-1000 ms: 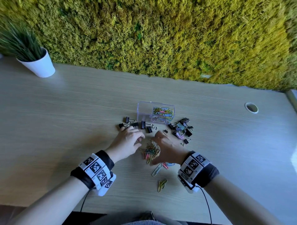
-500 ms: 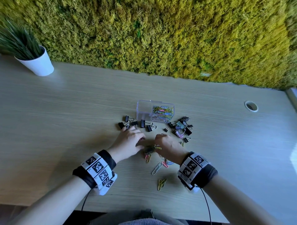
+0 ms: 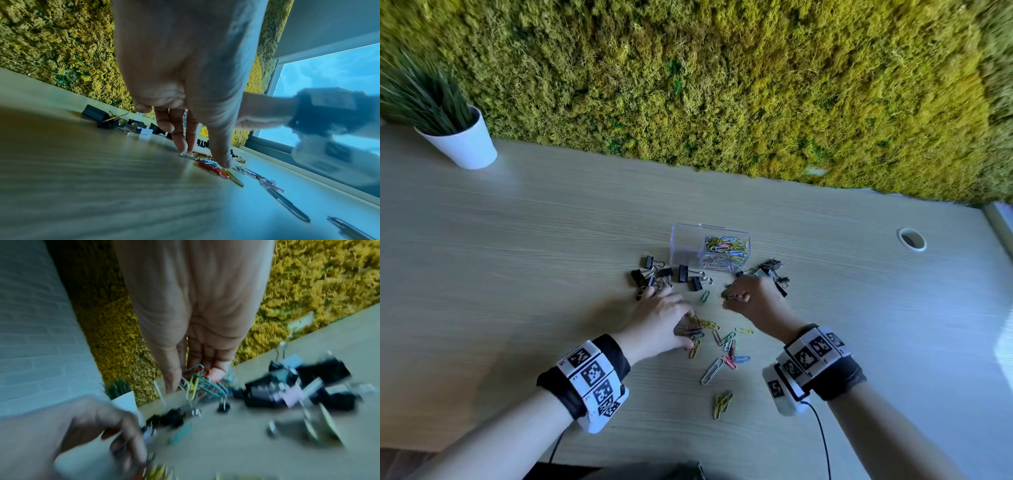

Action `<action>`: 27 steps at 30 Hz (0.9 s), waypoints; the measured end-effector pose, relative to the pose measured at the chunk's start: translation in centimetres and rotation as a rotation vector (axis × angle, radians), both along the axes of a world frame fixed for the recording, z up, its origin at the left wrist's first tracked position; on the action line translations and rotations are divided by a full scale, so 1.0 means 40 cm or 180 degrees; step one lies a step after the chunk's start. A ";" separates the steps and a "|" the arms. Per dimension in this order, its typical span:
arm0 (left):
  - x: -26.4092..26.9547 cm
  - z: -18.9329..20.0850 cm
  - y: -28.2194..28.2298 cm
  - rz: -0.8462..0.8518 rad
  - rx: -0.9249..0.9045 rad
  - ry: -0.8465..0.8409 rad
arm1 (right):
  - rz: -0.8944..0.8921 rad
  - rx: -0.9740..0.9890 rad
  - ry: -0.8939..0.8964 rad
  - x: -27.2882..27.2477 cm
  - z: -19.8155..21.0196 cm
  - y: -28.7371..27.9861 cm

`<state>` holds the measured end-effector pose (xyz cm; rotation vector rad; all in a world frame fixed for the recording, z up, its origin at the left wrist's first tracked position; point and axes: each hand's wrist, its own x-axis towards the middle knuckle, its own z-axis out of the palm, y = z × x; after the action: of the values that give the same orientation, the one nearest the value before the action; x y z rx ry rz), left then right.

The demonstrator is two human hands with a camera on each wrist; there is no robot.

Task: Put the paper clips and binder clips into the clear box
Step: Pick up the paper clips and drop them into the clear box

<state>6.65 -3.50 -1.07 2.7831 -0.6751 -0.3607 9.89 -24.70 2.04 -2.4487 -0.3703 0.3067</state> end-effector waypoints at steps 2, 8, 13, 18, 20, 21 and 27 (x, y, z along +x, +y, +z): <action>0.001 0.003 0.000 -0.0019 0.0006 0.0000 | -0.0110 0.0132 -0.0195 0.041 0.034 -0.008; -0.002 0.001 0.001 -0.0004 -0.0028 0.0100 | -0.0010 -0.0031 -0.0885 0.174 0.103 0.009; -0.006 0.004 0.008 0.0035 -0.0089 0.0073 | 0.0191 -0.0285 -0.1010 0.206 0.054 0.020; -0.006 -0.003 0.012 0.0080 -0.0105 0.0143 | 0.0173 -0.0094 -0.1308 0.191 0.032 0.000; -0.005 -0.004 0.010 0.0070 -0.0086 0.0148 | 0.0077 -0.0024 -0.1450 0.180 0.026 -0.018; -0.003 -0.005 0.010 0.0065 -0.0087 0.0150 | 0.0015 -0.0013 -0.1559 0.174 0.022 -0.029; 0.000 -0.014 0.011 0.0068 -0.0088 0.0127 | -0.0249 -0.0146 -0.1977 0.124 -0.012 -0.060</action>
<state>6.64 -3.05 -1.62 2.7471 -0.6359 -0.3986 14.84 -27.10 1.57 -2.5509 -0.5259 -0.4987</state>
